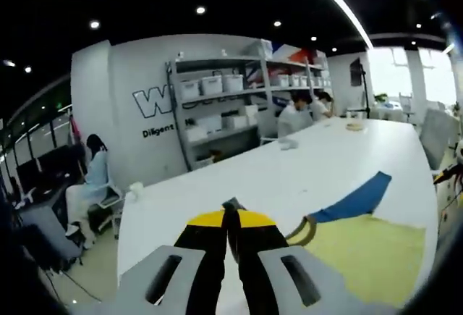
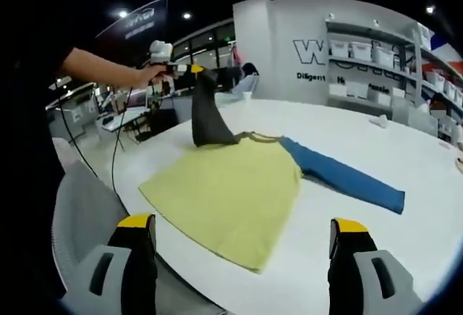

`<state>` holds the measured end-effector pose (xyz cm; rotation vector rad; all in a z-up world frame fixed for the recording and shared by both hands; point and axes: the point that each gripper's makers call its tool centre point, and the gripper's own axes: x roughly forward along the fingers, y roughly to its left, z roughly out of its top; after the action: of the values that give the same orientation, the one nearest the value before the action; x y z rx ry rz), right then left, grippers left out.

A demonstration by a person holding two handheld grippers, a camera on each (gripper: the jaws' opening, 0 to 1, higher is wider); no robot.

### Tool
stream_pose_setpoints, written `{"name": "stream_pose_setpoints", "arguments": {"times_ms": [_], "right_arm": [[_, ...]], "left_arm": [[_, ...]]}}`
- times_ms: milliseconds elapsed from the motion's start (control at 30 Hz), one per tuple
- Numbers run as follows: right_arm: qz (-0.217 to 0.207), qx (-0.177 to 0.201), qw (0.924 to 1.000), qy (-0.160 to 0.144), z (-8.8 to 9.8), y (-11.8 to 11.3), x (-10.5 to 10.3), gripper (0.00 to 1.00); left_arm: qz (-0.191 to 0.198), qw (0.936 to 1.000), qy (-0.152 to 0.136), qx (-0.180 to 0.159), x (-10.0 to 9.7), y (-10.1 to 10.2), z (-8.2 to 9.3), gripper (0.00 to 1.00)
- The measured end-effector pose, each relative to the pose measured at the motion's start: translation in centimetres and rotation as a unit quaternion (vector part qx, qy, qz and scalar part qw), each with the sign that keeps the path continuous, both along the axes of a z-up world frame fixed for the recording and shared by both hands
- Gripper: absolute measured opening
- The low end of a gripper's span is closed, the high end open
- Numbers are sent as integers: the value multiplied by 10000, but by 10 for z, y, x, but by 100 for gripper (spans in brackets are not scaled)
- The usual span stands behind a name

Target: Fold the garment on the visible template until the final outline fits inside the template.

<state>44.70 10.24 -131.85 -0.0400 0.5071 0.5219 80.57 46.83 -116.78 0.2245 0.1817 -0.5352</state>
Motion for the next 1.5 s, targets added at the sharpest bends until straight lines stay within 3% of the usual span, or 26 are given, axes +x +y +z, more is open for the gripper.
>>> {"name": "stream_pose_setpoints", "arguments": {"times_ms": [100, 500, 667, 933, 1300, 1367, 1500], "right_arm": [[52, -35, 10000, 22, -1, 2, 1, 99], [119, -97, 9999, 39, 0, 3, 4, 99], [121, -116, 9998, 89, -3, 4, 2, 99], [126, -156, 9997, 154, -5, 4, 1, 99], [250, -159, 9994, 190, -6, 15, 6, 99], [281, -177, 9992, 200, -6, 16, 7, 99], [295, -179, 9992, 208, -5, 16, 7, 99]], "left_arm": [[136, 9998, 34, -173, 0, 13, 2, 3], [737, 9967, -322, 89, 13, 67, 3, 3], [946, 9949, -268, 208, 10, 85, -12, 3], [1132, 9928, -245, 291, -14, 101, -32, 3], [1402, 9895, -104, 334, -35, 140, -62, 3], [1321, 9908, -37, 302, -39, 142, -70, 3], [1161, 9917, -12, 556, -46, 142, -82, 3]]}}
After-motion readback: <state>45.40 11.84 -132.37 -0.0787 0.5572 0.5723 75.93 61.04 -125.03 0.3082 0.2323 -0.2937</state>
